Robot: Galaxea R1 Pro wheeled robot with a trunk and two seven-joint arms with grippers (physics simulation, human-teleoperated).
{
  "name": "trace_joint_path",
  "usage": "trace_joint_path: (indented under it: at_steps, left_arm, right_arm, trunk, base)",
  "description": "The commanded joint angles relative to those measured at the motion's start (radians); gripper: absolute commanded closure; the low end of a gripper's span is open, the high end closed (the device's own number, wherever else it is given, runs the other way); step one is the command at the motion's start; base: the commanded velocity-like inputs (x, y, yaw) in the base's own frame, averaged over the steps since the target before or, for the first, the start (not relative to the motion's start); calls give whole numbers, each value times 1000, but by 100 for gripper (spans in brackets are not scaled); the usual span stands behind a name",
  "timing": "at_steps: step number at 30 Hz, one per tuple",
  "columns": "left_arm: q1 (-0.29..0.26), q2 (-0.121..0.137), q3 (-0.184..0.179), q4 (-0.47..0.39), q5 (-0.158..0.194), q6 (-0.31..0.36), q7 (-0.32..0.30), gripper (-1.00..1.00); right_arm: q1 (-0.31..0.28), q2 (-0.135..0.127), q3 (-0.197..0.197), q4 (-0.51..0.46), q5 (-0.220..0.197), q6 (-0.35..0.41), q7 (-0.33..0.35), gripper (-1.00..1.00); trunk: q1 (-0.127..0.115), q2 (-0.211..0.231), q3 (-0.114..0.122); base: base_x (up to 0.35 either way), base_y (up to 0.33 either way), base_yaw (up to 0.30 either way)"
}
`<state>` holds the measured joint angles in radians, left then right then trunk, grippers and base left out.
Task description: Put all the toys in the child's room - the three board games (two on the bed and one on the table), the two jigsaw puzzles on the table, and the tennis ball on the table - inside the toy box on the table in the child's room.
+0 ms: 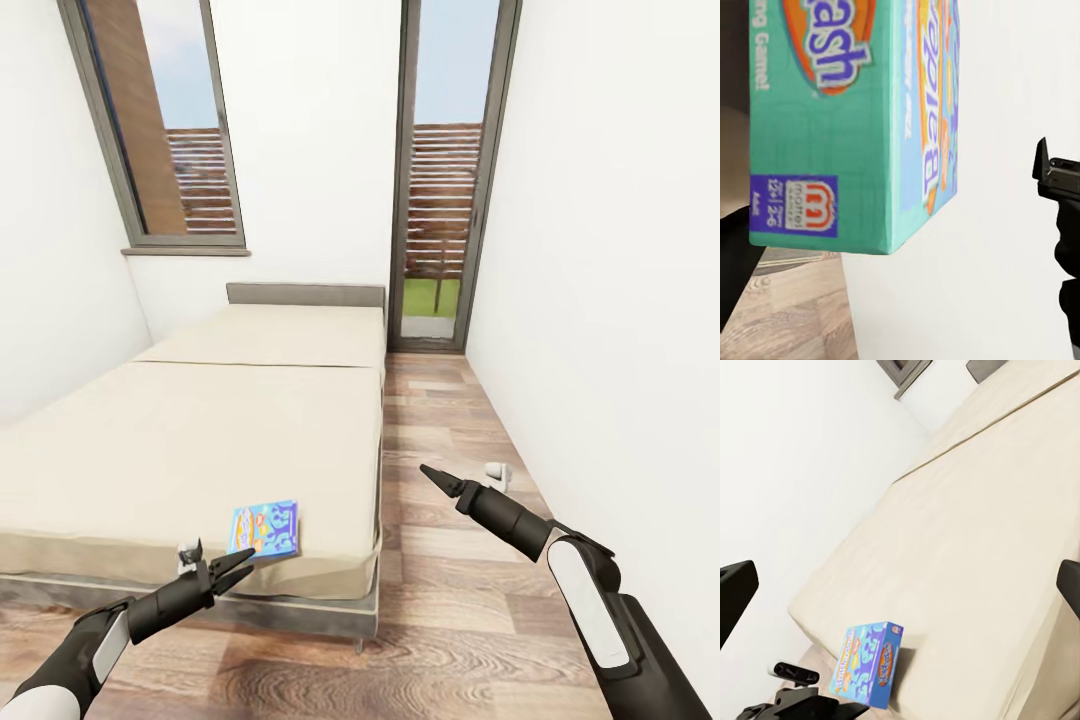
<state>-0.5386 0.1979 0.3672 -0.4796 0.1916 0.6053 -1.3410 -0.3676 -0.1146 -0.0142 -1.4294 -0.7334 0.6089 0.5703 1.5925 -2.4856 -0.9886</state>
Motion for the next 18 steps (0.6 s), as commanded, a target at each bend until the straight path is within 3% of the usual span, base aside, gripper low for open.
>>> trace_joint_path:
  at_steps: [1,18]
  left_arm:
    - [-1,0,9,-1,6,-10,2,-100]
    - [-1,0,9,-1,6,-10,2,-100]
  right_arm:
    - [-1,0,-1,0,-6,8,0,-100]
    - [-1,1,-1,1,-6,8,1,-100]
  trunk:
    - [0,0,-1]
    - [0,0,-1]
  base:
    - [15,11,0]
    - [3,2,0]
